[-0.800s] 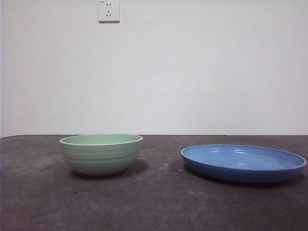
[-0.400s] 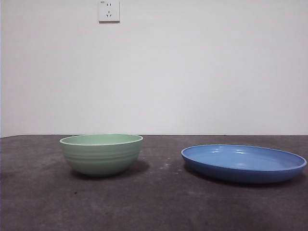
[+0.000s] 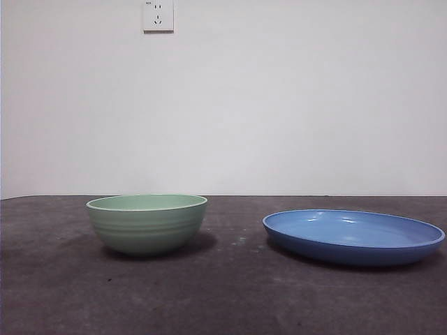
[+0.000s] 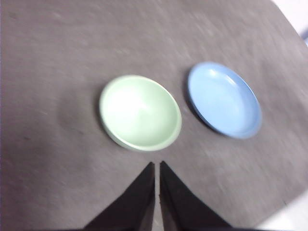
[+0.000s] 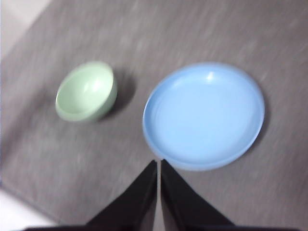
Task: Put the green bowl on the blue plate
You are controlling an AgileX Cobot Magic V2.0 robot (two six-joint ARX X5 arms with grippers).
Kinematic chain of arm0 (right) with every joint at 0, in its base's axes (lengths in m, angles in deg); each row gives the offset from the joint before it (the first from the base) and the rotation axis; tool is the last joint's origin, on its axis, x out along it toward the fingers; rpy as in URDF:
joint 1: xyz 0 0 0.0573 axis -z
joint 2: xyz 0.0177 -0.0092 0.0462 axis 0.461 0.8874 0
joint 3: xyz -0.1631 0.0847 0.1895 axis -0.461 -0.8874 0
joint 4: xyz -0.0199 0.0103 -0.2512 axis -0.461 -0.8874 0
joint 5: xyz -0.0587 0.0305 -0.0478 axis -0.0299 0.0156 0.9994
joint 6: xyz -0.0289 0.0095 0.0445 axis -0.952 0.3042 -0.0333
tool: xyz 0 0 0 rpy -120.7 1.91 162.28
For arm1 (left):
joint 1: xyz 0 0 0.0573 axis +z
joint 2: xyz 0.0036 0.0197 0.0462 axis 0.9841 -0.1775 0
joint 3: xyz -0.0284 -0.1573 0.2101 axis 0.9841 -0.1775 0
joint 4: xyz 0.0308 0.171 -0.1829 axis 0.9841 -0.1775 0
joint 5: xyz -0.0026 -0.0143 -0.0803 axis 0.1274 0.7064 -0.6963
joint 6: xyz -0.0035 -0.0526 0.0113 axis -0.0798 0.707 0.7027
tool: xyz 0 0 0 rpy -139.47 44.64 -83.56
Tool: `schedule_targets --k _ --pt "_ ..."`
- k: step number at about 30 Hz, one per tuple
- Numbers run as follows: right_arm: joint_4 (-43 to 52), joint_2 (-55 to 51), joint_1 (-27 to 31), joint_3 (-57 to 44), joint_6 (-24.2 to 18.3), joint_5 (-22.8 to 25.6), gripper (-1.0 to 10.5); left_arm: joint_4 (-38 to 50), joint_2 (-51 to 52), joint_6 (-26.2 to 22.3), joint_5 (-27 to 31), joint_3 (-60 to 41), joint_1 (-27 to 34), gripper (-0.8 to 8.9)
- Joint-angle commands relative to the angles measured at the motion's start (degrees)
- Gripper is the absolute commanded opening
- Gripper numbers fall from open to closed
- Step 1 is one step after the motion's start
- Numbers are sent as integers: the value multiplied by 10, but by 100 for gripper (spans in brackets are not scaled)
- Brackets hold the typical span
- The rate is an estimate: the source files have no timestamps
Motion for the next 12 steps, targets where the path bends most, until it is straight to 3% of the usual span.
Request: schedule_targets --k 1,4,12 --pt "-45 28 -17 28 -54 -3 8 -31 -19 -48 -10 29 -19 15" --pt "-82 48 -39 41 -71 -2 8 -61 -32 -70 -11 39 -41 15" --pt "-94 53 -74 43 -74 -1 8 -69 -34 -71 -11 40 -59 31"
